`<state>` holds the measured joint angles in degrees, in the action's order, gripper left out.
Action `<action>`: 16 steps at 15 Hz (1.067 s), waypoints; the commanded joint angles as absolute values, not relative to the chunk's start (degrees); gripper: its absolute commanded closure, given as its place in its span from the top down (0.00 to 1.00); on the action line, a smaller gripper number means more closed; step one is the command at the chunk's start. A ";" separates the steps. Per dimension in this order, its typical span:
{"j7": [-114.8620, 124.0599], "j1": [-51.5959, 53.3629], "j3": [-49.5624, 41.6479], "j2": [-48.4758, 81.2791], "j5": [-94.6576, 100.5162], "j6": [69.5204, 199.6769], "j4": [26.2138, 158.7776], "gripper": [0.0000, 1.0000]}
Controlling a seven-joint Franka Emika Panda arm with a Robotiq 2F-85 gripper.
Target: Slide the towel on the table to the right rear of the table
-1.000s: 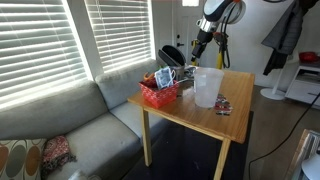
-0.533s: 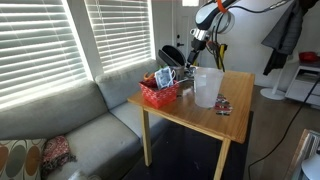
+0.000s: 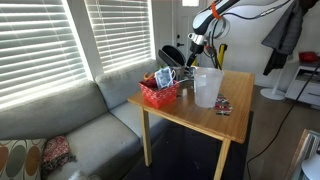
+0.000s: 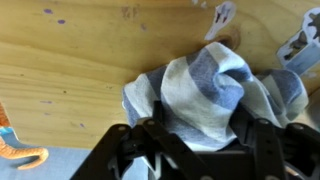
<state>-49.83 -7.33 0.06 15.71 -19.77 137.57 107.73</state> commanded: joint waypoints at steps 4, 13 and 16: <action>-44.45 -7.12 1.09 15.24 -18.14 137.26 107.77 0.17; -40.87 -8.05 -1.04 9.88 -10.82 133.08 111.52 0.02; -39.21 -8.25 -2.58 7.65 -7.72 131.00 113.81 0.02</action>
<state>-41.32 -7.84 -1.48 11.80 -10.78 133.12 109.80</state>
